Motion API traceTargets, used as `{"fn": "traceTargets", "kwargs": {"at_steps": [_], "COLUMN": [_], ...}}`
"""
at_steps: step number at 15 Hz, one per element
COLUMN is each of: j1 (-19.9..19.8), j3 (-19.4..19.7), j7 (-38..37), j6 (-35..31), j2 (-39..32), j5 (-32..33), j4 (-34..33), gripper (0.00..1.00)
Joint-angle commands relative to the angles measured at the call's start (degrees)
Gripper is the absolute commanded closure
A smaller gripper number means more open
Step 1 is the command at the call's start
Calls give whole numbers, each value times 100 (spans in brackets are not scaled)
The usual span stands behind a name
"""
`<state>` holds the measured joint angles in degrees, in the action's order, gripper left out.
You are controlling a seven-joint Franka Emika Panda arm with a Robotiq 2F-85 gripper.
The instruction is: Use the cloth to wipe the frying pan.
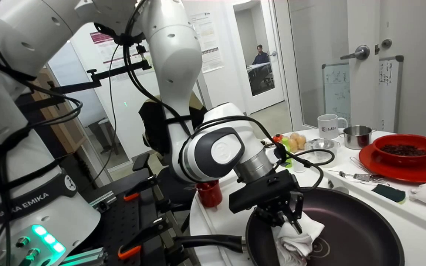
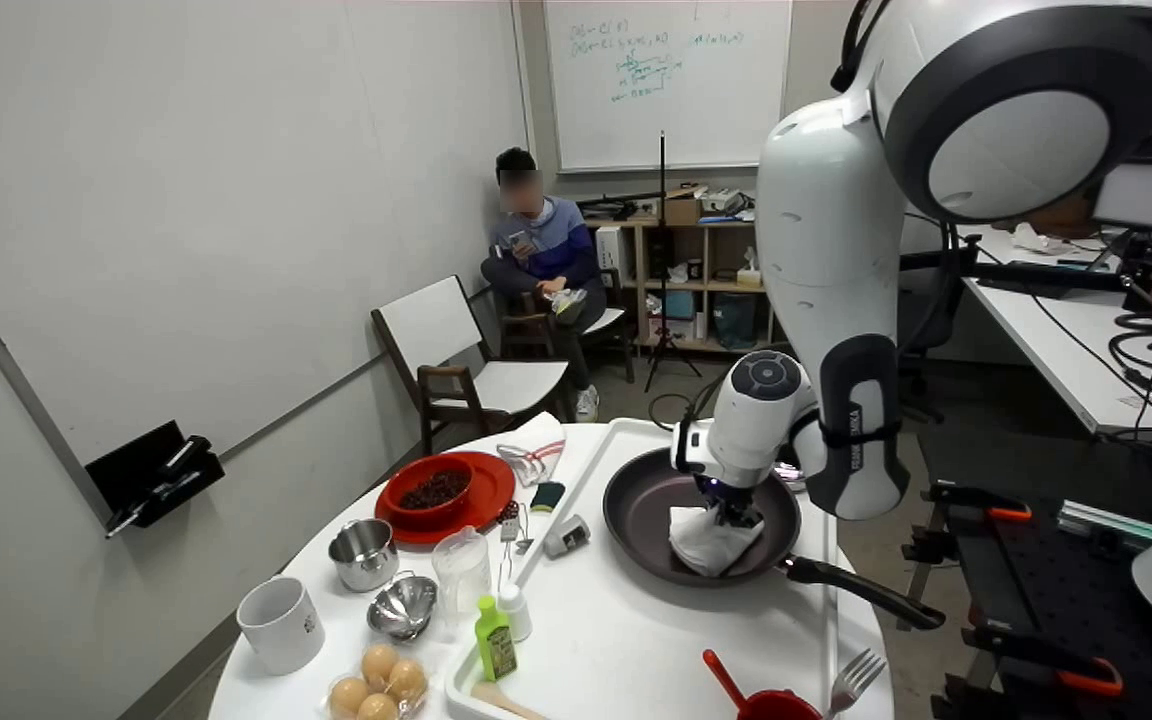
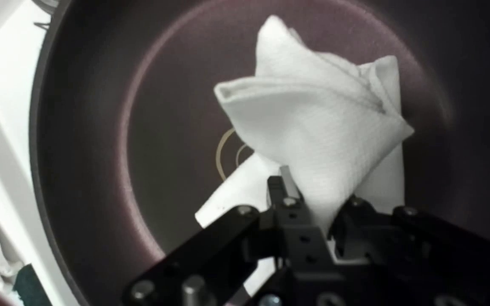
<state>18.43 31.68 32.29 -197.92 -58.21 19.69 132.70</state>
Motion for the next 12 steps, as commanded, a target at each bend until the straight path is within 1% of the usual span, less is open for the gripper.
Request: {"fn": "traceTargets", "kwargs": {"at_steps": [1,7,12], "j1": [-181,-389,-797], "j3": [66,176,110], "j7": [275,288,95], "j6": [19,27,217], "j2": [115,9,22], "j5": [103,-47,-148], "j4": [157,26,-248], "gripper": [92,92,92]}}
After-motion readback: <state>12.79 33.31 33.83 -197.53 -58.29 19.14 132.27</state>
